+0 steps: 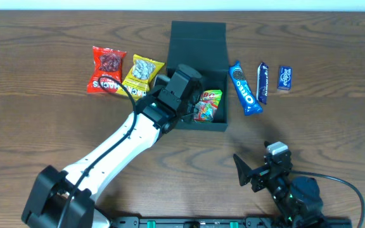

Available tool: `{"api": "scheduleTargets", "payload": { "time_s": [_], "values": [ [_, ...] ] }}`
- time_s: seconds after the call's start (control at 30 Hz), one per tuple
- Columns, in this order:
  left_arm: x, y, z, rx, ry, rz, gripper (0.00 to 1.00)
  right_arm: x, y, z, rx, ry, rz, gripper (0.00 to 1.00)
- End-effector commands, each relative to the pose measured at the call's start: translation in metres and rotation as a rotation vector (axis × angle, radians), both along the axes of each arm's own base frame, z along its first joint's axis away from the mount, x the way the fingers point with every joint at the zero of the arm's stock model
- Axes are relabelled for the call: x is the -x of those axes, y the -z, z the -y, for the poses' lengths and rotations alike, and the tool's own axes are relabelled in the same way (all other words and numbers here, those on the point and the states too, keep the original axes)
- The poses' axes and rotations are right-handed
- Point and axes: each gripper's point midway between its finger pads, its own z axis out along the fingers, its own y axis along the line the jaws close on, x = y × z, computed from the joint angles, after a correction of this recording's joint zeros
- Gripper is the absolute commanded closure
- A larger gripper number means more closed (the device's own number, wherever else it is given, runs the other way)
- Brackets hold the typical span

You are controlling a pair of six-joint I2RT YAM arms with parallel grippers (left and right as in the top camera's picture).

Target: Pack container

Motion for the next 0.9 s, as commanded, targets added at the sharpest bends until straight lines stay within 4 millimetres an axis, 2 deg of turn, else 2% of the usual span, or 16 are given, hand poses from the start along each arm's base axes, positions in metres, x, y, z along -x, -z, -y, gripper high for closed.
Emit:
{"api": "scheduleTargets", "payload": {
  "time_s": [0.0,0.17,0.23,0.33,0.5,0.63,0.73,0.87],
  "values": [
    [-0.011,-0.066,-0.002,-0.171,0.215,0.286,0.05,0.000,0.002,0.000,0.010,-0.004,0.004,0.01],
    [0.000,-0.113,-0.027,-0.424,0.373,0.505,0.05,0.000,0.002,0.000,0.010,-0.004,0.004,0.01],
    [0.008,-0.126,-0.041,-0.544,0.436,0.568,0.05,0.000,0.002,0.000,0.010,-0.004,0.004,0.01],
    [0.019,-0.133,-0.064,-0.717,0.497,0.593,0.05,0.000,0.002,0.000,0.010,-0.005,0.004,0.01],
    [0.034,-0.123,-0.096,-0.904,0.556,0.525,0.05,0.000,0.002,0.000,0.010,-0.005,0.005,0.01],
    [0.045,-0.108,-0.104,-0.945,0.619,0.455,0.05,0.000,-0.003,-0.004,-0.059,0.000,-0.009,0.01],
    [0.051,-0.100,-0.109,-0.961,0.643,0.414,0.05,0.005,-0.015,-0.019,-0.286,-0.023,-0.088,0.01],
    [0.057,-0.094,-0.113,-0.982,0.684,0.382,0.05,0.038,-0.017,-0.055,-0.626,-0.157,-0.405,0.01]
  ]
}}
